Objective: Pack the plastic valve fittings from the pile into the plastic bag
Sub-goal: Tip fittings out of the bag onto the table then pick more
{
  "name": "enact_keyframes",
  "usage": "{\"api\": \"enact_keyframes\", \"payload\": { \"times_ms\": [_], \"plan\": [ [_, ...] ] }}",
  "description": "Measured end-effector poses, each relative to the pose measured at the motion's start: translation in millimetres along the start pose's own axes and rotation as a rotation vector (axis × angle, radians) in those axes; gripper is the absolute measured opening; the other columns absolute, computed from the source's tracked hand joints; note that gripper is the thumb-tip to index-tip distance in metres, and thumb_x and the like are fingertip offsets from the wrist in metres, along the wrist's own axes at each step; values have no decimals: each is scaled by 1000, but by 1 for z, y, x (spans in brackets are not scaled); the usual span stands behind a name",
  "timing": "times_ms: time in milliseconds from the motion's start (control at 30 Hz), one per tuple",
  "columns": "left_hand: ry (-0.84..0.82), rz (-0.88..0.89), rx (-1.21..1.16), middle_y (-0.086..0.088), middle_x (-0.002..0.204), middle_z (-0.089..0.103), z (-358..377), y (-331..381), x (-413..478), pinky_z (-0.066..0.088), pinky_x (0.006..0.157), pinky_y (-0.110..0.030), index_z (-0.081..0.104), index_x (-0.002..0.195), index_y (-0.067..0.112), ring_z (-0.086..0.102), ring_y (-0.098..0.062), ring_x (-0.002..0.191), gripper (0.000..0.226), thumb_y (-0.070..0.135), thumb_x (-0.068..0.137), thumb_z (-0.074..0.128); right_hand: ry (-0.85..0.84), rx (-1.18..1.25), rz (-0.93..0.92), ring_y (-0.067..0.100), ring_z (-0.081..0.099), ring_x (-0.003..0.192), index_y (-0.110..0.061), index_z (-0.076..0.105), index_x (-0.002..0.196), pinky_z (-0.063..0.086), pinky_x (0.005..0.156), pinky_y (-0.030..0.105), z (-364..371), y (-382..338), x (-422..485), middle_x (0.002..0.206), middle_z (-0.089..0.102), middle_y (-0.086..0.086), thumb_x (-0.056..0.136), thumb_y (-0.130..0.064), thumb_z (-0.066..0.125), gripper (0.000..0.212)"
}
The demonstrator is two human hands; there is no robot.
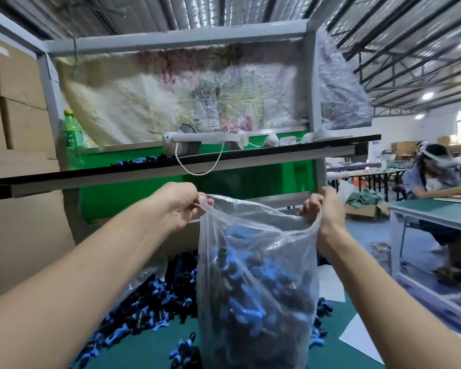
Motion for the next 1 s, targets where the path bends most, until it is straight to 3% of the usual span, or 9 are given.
{"api": "enact_keyframes", "payload": {
  "times_ms": [167,300,433,567,633,700,800,900,1000],
  "plan": [
    [62,98,-1,-17,77,51,5,-2,6,44,36,-16,54,103,-18,54,-10,35,23,-22,91,35,149,-240,-306,15,60,92,-26,64,84,48,92,49,-41,-24,-57,89,66,-4,98,-47,34,39],
    [108,118,-17,-19,80,51,3,-4,4,48,38,-18,54,99,-16,59,-18,47,23,-24,89,35,-222,-637,-809,5,48,125,-39,59,118,40,99,41,-19,-35,-162,129,56,-15,92,-64,31,45],
    [92,143,37,-19,78,55,-4,-4,3,46,38,-17,59,91,-13,60,-18,52,23,-20,90,38,-257,-1254,-1163,12,60,102,-28,63,118,42,103,45,4,-6,-199,108,65,-15,95,-51,48,35],
    [51,253,353,-10,87,63,-30,-2,14,53,45,-24,61,118,13,63,-13,49,31,9,102,35,-328,-686,-623,8,57,80,-27,61,87,43,75,23,-2,-5,-158,81,61,-11,103,-36,40,28],
    [37,381,505,-9,108,65,-37,0,23,57,51,-24,55,131,25,66,-14,68,40,6,103,33,-265,-497,-570,4,53,72,-24,57,82,41,69,14,-8,-12,-142,76,57,-5,105,-35,39,31],
    [-149,460,585,-9,131,57,-19,-13,31,61,76,-31,52,132,36,65,-15,97,50,-2,100,42,-243,-405,-530,7,50,70,-23,56,81,41,69,19,-8,-10,-130,74,54,-6,104,-38,40,32],
    [-549,245,368,-8,136,59,29,-53,39,42,108,-52,58,130,32,58,-25,123,36,15,99,58,-185,-255,-388,14,45,68,-22,57,78,37,68,34,-19,3,-107,71,51,-5,104,-31,41,32],
    [-725,103,393,-5,123,69,66,-78,43,50,100,-42,63,125,21,65,-23,115,27,29,100,57,-171,-98,-300,9,44,57,-23,58,74,39,59,27,-23,4,-87,61,50,-8,106,-16,40,38],
    [-656,126,384,-3,111,73,77,-83,55,55,77,-24,70,116,12,71,-14,95,25,25,101,55,-197,-36,-288,6,42,49,-24,58,69,39,49,18,-20,0,-71,57,47,-8,102,-5,38,43]
  ]
}}
Point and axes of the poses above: each hand's wrist, its own x-axis towards the middle knuckle, its own z-axis out of the palm, y = z × x, the point moved 8 cm from there along x, towards the middle knuckle
